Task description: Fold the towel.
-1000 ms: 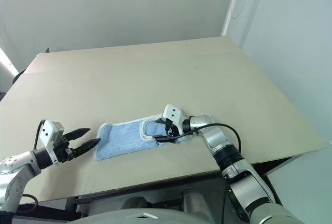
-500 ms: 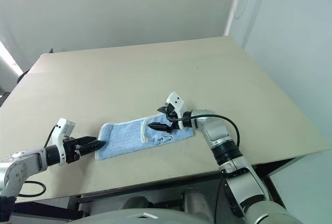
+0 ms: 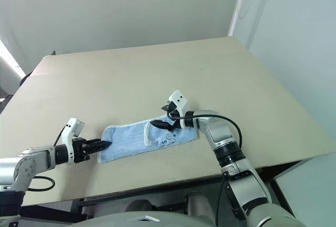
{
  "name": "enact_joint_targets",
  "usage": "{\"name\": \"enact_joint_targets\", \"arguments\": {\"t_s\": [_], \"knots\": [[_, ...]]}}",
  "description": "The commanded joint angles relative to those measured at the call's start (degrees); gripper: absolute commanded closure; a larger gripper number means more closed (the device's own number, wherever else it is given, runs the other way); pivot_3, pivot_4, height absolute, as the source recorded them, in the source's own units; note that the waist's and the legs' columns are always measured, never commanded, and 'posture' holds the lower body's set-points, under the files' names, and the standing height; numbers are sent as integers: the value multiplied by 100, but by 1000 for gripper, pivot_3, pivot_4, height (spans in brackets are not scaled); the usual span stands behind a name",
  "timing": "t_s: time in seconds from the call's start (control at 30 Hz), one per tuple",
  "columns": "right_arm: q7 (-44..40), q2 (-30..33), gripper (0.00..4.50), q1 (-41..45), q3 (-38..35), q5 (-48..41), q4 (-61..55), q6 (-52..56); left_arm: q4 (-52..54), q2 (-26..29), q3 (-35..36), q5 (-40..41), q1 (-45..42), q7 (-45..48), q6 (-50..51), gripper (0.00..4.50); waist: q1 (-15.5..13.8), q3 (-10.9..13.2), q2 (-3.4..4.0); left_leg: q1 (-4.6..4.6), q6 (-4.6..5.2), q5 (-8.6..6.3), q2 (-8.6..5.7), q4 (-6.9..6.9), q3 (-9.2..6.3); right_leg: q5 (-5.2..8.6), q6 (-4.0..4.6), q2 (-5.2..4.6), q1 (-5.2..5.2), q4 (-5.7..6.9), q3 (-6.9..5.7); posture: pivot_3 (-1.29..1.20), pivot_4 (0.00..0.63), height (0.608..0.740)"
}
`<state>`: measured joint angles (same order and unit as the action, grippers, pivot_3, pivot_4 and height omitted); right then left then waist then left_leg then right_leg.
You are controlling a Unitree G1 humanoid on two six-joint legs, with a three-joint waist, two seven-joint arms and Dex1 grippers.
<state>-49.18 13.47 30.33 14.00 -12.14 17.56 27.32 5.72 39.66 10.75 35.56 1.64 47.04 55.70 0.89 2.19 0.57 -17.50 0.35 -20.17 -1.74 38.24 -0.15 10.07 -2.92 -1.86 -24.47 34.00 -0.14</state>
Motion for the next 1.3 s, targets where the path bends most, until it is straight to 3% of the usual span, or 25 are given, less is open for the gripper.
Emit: {"name": "enact_joint_targets", "arguments": {"t_s": [0.03,0.07,0.27,0.43,0.73,0.83,1.0,1.3], "knots": [[93,-32,0,143,-159,-34,-102,-27,137,-58,-187,248,162,287,143,4200,13,1,-4,-2,-5,-3,0,0,0,0,-1,-1,-2,-1,0,0,0,740],[117,-29,0,142,-160,-27,-83,-31,145,-56,-128,297,170,305,146,4487,14,2,-7,-3,-9,-7,0,-2,-1,0,0,-2,-4,-1,0,0,0,740],[38,14,0,143,-362,-224,-126,49,-271,185,258,181,188,381,-170,4487,32,12,-31,-10,-9,-9,1,-3,-6,6,-5,-1,-13,-3,0,0,0,740],[-377,152,0,39,-543,-665,-533,386,-247,748,823,169,519,471,-284,4487,160,28,-58,-7,-9,-9,19,-4,-11,16,1,15,-15,5,-2,0,0,740],[-308,121,0,-160,-452,-633,-418,450,-452,1999,2052,360,1077,1102,-7,4487,209,36,-90,-13,-9,-9,42,-17,-15,28,29,31,-41,20,-10,0,0,740],[-315,100,0,-185,-455,-683,-429,505,45,2152,2119,636,1170,1354,264,4487,202,43,-80,-20,-10,-9,38,-17,-13,27,29,24,-45,19,-10,0,0,740],[-271,87,0,-174,-479,-649,-345,476,722,1888,1939,1494,436,1097,1075,4487,151,41,-92,-40,-12,-10,29,-16,-14,20,24,13,-55,9,-10,0,0,740],[-153,458,0,-302,-889,-780,-525,574,922,718,1347,3046,-1507,-307,3000,4487,156,36,-99,-76,-17,-8,25,-10,-17,-6,35,11,-91,17,-8,0,0,740]]}}
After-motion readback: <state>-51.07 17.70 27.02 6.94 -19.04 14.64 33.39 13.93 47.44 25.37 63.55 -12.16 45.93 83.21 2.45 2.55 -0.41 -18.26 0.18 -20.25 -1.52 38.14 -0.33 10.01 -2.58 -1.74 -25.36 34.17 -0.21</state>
